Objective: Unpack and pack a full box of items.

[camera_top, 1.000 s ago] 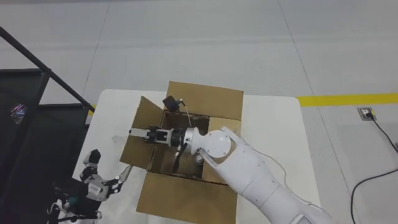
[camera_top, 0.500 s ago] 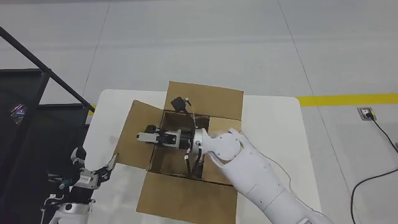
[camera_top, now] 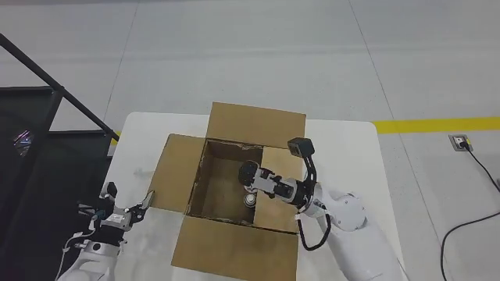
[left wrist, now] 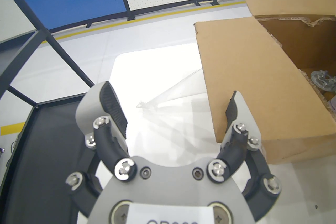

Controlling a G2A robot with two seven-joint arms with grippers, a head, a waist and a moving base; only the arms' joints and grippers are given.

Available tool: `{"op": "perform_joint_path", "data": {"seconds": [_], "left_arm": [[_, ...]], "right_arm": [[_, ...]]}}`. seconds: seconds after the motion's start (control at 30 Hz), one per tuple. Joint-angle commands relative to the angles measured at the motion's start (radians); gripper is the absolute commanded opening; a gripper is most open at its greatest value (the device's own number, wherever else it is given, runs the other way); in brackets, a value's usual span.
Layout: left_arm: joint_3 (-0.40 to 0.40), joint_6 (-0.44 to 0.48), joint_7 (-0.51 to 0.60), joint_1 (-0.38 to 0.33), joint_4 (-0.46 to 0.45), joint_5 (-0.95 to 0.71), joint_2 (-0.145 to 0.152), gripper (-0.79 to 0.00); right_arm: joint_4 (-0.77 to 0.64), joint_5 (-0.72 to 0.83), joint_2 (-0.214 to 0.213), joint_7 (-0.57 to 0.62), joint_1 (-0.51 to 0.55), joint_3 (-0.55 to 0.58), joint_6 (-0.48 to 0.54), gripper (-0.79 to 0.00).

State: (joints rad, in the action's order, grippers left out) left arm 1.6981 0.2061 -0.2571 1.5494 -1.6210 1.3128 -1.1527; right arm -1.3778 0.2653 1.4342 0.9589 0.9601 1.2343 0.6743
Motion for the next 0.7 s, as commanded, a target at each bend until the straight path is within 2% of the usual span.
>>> {"op": "perform_joint_path", "data": {"seconds": [0.0,0.17,0.27,0.5,0.67], "left_arm": [[-0.005,-0.002,-0.003,-0.010,0.016,0.001,-0.001,0.000],[-0.017,-0.004,-0.014,-0.031,0.045,0.014,-0.002,0.000],[-0.011,-0.009,-0.033,-0.021,0.026,0.011,-0.003,0.000],[0.037,-0.025,-0.072,0.058,-0.110,0.010,-0.003,0.000],[0.058,-0.030,-0.073,0.111,-0.219,0.013,-0.004,0.000]], "right_arm": [[-0.013,0.019,-0.009,0.006,0.030,0.031,0.007,0.000],[-0.011,0.053,-0.020,0.022,0.062,0.061,-0.002,0.000],[-0.011,0.053,-0.020,0.022,0.062,0.061,-0.002,0.000],[-0.029,0.047,-0.021,0.007,0.071,0.060,-0.001,0.000],[-0.071,0.050,-0.031,0.009,0.105,0.068,0.040,0.000]]}}
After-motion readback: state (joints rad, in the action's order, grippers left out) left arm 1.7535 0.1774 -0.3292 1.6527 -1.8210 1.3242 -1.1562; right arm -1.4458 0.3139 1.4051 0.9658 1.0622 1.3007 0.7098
